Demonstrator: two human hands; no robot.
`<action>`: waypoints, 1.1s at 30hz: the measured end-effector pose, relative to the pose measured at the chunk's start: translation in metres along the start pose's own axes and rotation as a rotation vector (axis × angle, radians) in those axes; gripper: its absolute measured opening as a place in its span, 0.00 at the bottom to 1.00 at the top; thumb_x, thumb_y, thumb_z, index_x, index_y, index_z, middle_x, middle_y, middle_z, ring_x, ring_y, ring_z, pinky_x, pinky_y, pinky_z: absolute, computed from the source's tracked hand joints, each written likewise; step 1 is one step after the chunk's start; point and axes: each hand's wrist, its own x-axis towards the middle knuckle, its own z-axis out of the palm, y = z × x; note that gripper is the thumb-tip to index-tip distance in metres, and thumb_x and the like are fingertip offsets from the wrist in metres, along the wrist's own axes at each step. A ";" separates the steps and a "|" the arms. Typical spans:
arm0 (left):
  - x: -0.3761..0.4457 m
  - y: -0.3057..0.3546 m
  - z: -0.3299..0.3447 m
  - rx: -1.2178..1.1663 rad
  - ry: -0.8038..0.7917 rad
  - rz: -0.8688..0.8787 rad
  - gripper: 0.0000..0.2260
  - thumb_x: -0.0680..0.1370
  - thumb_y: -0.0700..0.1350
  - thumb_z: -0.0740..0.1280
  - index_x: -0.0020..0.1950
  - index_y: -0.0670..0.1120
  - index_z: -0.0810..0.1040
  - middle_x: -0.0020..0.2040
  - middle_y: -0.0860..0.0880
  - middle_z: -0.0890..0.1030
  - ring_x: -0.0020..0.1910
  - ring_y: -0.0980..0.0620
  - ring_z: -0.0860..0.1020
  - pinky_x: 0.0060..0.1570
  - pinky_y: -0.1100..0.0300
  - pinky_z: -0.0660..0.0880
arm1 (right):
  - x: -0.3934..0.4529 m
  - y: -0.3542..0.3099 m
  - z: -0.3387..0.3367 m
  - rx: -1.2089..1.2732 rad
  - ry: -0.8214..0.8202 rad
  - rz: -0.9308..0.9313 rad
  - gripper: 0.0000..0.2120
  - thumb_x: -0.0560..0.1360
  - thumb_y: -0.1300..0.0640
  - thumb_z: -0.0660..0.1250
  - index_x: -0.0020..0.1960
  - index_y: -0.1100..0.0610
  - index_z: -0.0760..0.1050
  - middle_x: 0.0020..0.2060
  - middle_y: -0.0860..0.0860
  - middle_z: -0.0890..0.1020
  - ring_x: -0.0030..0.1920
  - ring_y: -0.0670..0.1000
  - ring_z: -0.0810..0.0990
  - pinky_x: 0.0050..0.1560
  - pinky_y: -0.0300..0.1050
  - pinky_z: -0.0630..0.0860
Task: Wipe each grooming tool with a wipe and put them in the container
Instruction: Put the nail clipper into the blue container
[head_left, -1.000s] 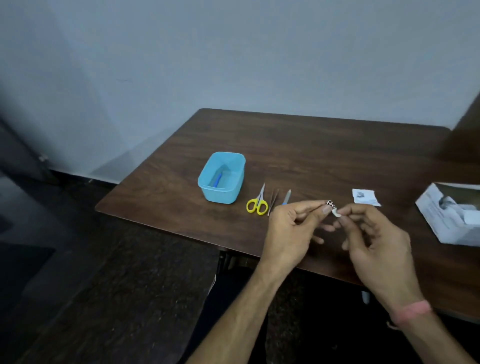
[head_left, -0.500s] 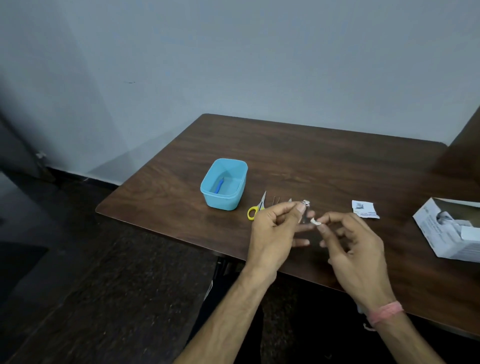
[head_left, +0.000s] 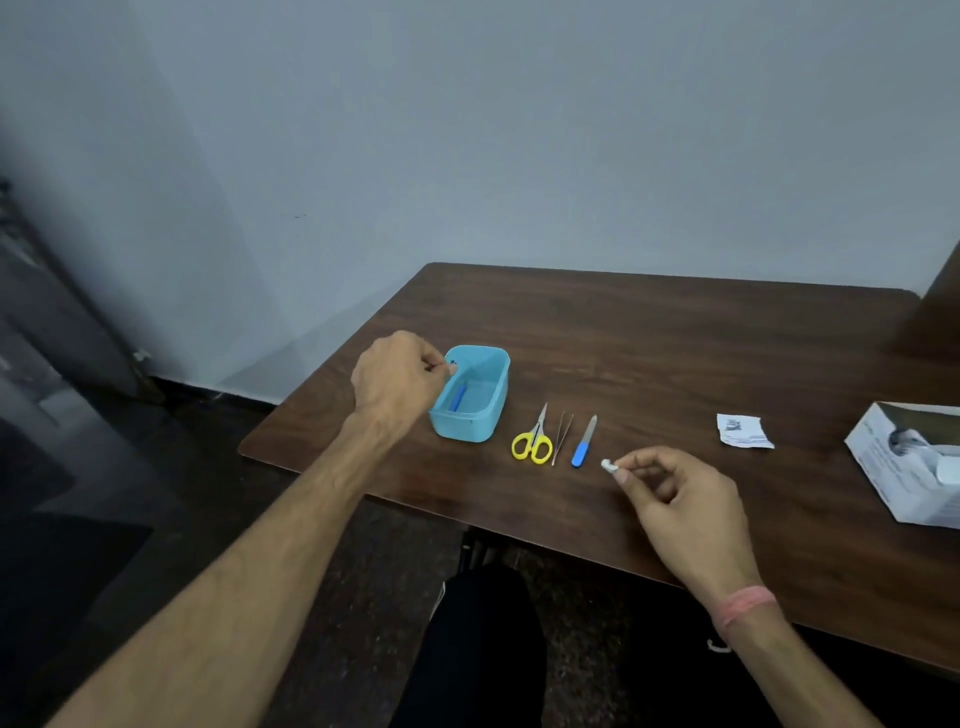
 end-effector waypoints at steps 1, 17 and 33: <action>0.002 0.006 0.001 0.063 -0.028 0.014 0.08 0.80 0.56 0.79 0.49 0.52 0.93 0.48 0.53 0.91 0.50 0.48 0.88 0.53 0.50 0.86 | -0.003 0.001 -0.001 0.005 0.007 -0.037 0.07 0.75 0.52 0.81 0.43 0.42 0.86 0.36 0.34 0.83 0.34 0.42 0.80 0.40 0.44 0.76; -0.004 0.051 -0.019 0.106 0.092 0.169 0.09 0.78 0.57 0.81 0.54 0.56 0.90 0.45 0.57 0.89 0.50 0.49 0.86 0.52 0.54 0.81 | -0.002 0.009 -0.003 0.061 0.058 -0.080 0.06 0.75 0.54 0.81 0.44 0.44 0.86 0.42 0.39 0.85 0.34 0.47 0.78 0.41 0.42 0.77; -0.114 0.109 0.061 0.011 -0.212 0.281 0.13 0.81 0.61 0.73 0.60 0.57 0.90 0.44 0.53 0.87 0.51 0.46 0.86 0.52 0.50 0.84 | 0.002 0.012 -0.019 0.311 0.031 0.083 0.04 0.78 0.54 0.81 0.46 0.48 0.88 0.39 0.49 0.88 0.33 0.51 0.83 0.33 0.47 0.79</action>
